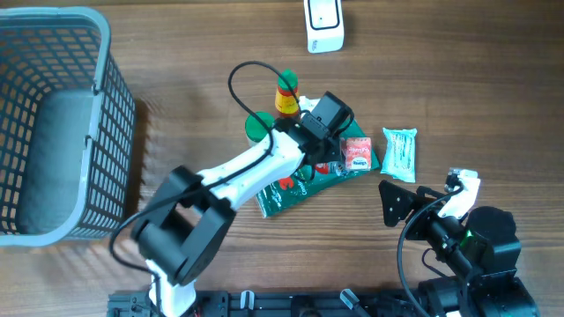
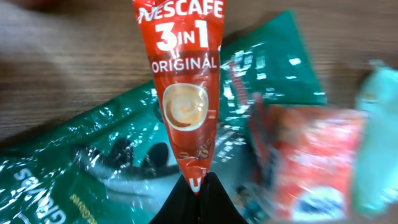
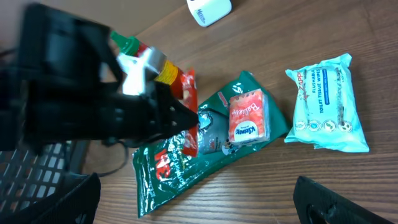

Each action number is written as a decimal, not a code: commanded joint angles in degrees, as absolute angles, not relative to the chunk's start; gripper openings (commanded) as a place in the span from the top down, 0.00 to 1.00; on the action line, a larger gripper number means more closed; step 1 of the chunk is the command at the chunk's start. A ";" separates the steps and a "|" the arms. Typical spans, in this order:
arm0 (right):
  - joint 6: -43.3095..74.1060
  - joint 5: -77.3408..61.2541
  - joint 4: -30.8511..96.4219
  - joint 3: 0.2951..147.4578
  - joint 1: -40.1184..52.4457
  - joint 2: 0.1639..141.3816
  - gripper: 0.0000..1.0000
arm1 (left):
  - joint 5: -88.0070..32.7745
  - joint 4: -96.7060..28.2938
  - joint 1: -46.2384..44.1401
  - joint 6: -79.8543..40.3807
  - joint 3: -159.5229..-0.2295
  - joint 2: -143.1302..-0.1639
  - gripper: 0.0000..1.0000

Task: Scan the item barcode
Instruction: 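Lay the Nescafe sachet on the gloves bag with the left gripper, then withdraw the left arm to the left and reach the right gripper in, then grasp the red-white packet on the gloves bag with the right gripper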

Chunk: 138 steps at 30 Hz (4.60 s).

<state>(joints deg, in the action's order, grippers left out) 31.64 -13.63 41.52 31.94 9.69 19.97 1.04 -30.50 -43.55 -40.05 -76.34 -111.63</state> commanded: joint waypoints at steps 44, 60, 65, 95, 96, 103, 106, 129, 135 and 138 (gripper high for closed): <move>70.67 -14.17 53.67 31.99 9.67 19.66 0.00 | 45.71 -9.47 -45.21 -23.70 -74.26 -70.08 0.00; 67.46 -9.54 58.30 31.11 9.67 19.66 0.00 | 42.54 -11.11 -45.17 16.10 -74.24 -60.23 0.00; 60.03 -14.09 50.76 31.11 9.67 20.47 0.00 | 22.41 -22.98 -40.36 13.17 -73.76 -55.59 0.00; 62.15 -16.36 22.00 31.16 9.74 62.43 0.17 | -3.40 -48.75 -14.61 5.72 -56.01 -50.15 0.00; 65.23 -16.27 21.82 31.16 9.74 62.43 0.17 | -3.40 -48.75 -14.61 5.72 -56.01 -50.41 0.00; 72.18 -11.84 20.29 31.16 9.78 65.45 0.17 | -3.40 -48.75 -14.61 5.72 -56.01 -52.07 0.00; 72.20 -9.87 18.74 31.16 9.78 69.14 0.20 | -3.40 -48.73 -14.61 5.72 -56.01 -52.60 0.00; 81.19 -6.63 6.22 31.16 11.84 82.30 0.59 | -3.40 -48.75 -14.61 5.72 -56.01 -44.12 0.00; 81.17 -6.81 4.67 31.16 11.84 82.94 0.71 | -3.40 -48.75 -14.61 5.72 -56.01 -44.29 0.00; 81.14 -8.36 2.37 31.16 11.84 86.41 0.60 | -3.40 -48.75 -14.61 5.72 -56.01 -44.29 0.00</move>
<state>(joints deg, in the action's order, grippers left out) 80.84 -8.27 3.27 31.20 11.60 83.18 -2.52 -48.86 -14.92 6.11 -56.07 -44.40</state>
